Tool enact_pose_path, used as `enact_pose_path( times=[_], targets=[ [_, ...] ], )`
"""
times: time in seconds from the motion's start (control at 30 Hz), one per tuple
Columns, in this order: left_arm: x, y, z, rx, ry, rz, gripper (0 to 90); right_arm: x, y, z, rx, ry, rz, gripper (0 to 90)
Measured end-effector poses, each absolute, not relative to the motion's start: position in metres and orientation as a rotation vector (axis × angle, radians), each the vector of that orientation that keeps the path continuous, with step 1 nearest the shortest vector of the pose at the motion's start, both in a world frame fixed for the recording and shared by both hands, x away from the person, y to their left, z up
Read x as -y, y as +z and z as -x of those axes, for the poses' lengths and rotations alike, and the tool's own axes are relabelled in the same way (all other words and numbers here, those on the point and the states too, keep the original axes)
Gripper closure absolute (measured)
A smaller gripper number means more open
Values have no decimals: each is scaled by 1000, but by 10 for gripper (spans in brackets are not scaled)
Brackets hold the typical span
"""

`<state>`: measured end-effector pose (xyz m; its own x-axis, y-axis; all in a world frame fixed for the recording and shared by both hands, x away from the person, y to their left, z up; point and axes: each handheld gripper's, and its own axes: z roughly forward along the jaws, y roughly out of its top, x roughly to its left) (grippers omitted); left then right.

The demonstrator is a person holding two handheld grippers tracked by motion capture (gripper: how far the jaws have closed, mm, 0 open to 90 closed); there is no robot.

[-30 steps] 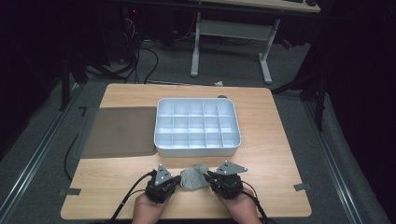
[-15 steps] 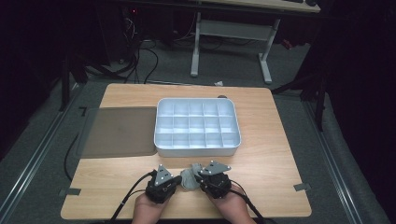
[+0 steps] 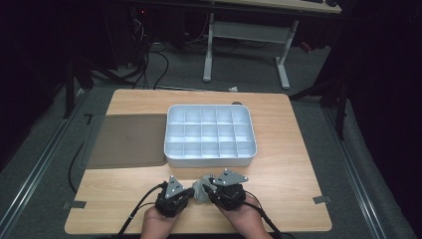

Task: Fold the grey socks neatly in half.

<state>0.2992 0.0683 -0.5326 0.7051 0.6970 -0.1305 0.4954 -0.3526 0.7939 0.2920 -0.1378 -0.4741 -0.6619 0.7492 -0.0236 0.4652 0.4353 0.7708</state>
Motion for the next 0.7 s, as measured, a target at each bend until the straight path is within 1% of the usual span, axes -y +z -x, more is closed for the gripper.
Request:
enact_pose_path(
  times=[0.13,0.5,0.57,0.6,0.67,0.7],
  targets=[
    [-68,-533,-299,-911,288,-2025,856,144,-473,-291,-2315,1077,-1066,699],
    [-68,-533,-299,-907,285,-2024,853,141,-500,-290,-2381,1063,-1132,689],
    [-68,-533,-299,-907,284,-2023,853,138,-504,-291,-2395,1058,-1131,721],
    [-68,-533,-299,-906,284,-2023,853,136,-506,-292,-2400,1055,-1127,750],
    [-69,-533,-299,-903,283,-2025,853,134,-508,-292,-2400,1055,-1111,844],
    [-68,-533,-298,-904,283,-2023,853,132,-508,-292,-2401,1057,-1105,861]
  ],
)
